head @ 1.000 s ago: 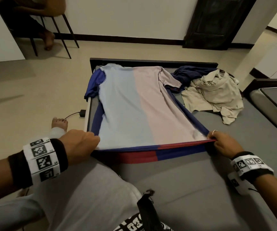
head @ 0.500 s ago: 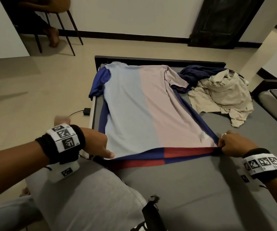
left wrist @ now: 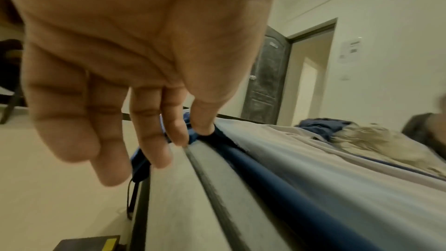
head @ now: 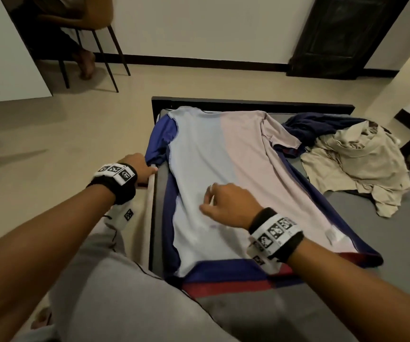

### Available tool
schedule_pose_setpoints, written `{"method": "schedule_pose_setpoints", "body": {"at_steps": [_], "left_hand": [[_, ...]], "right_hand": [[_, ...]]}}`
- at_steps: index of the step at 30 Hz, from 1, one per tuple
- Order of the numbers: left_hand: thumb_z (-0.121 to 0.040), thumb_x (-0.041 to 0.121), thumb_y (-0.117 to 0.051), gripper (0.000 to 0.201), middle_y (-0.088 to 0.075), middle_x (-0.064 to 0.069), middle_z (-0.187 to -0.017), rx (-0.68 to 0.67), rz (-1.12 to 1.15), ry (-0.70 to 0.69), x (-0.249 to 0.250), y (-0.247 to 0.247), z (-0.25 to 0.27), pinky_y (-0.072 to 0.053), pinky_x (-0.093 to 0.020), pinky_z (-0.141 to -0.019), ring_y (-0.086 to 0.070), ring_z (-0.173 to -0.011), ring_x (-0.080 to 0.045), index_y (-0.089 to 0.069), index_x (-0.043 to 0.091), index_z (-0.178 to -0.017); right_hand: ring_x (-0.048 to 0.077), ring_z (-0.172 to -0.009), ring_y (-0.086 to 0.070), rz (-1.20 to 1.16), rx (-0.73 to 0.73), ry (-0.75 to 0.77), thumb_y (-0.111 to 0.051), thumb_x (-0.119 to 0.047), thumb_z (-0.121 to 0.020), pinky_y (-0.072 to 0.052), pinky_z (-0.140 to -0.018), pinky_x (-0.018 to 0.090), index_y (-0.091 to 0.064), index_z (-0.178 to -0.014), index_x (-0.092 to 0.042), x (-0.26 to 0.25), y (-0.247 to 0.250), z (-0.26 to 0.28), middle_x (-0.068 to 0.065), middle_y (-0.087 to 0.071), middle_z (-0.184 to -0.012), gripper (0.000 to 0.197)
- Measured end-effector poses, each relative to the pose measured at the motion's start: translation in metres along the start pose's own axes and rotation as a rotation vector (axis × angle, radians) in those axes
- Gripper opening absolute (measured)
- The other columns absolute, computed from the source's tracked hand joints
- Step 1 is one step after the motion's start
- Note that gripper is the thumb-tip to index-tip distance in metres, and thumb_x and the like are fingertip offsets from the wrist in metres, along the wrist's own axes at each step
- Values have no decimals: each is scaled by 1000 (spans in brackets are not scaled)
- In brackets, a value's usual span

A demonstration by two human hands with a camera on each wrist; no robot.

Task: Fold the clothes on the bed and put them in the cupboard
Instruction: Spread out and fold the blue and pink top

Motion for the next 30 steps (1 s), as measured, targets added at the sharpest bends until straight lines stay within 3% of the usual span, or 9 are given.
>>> {"method": "schedule_pose_setpoints", "body": {"at_steps": [3, 6, 9, 11, 13, 15, 18, 24, 30], "left_hand": [[-83, 73, -55, 71, -73, -18, -94, 51, 308, 110, -21, -12, -50, -58, -44, -82, -70, -81, -36, -67, 4, -90], [-54, 92, -60, 101, -71, -17, -98, -5, 643, 197, -28, -44, -85, -58, -49, -83, -70, -86, -37, -66, 3, -101], [-63, 70, -73, 79, -66, -15, -101, 2, 768, 183, -20, -48, -88, -57, -40, -80, -68, -87, -34, -64, 9, -112], [-71, 46, -81, 49, -62, -11, -80, -29, 935, 193, -20, -49, -84, -48, -29, -57, -59, -62, -25, -64, 9, -98], [-80, 24, -79, 22, -54, -10, -71, -59, 1059, 168, -22, -49, -88, -36, -27, -49, -46, -51, -19, -61, 11, -84], [-88, 9, -68, 5, -60, -11, -82, -63, 1145, 146, -27, -42, -91, -42, -29, -55, -54, -59, -19, -65, 12, -91], [-97, -3, -42, 32, -67, -11, -102, -22, 1345, 135, -39, -22, -95, -57, -35, -70, -67, -82, -23, -59, 13, -119], [-95, -6, -25, 44, -64, -17, -108, 218, 1694, 205, -75, -11, -102, -60, -40, -71, -69, -79, -28, -52, 7, -128], [-97, 6, -41, 36, -58, -16, -121, 401, 1671, 275, -111, -5, -106, -60, -35, -73, -67, -91, -29, -47, 5, -132]], "right_hand": [[19, -55, -55, 122, -106, 7, -49, -79, -83, -41, -52, 30, -58, -65, -15, -42, -45, -8, 0, -58, -59, 68], [27, -62, -55, 179, -122, -5, -53, -75, -84, -32, -52, 32, -48, -76, -14, -67, -77, 0, 5, -58, -72, 61], [36, -84, -62, 140, -111, -12, -59, -51, -89, -23, -49, 32, -47, -96, -15, -75, -90, 8, 12, -64, -99, 39], [38, -89, -61, 145, -118, -7, -56, -39, -92, -16, -48, 31, -49, -104, -13, -80, -89, 12, 14, -63, -105, 30], [39, -92, -59, 150, -154, -4, -52, -28, -94, -22, -51, 35, -51, -108, -10, -85, -88, 15, 15, -63, -108, 23], [38, -90, -59, 139, -141, 15, -48, -24, -94, -30, -59, 37, -49, -103, -12, -90, -86, 15, 13, -63, -105, 15], [35, -73, -60, 135, -24, 42, -43, -26, -89, -26, -52, 37, -43, -93, -19, -97, -72, 14, 5, -65, -89, 8], [27, -63, -64, 335, -155, 216, -49, -21, -88, -35, -49, 31, -57, -97, -25, -104, -114, 27, -1, -65, -82, 13], [30, -98, -64, 110, -263, 238, -49, -31, -98, -47, -76, 37, -56, -117, -31, -105, -122, 28, 1, -69, -111, 20]]}}
Point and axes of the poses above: each hand's wrist, its own z-axis away from the middle knuckle, its own y-axis out of the back of the hand, x = y × z, the point moved 8 cm from there along -z, towards the middle knuckle
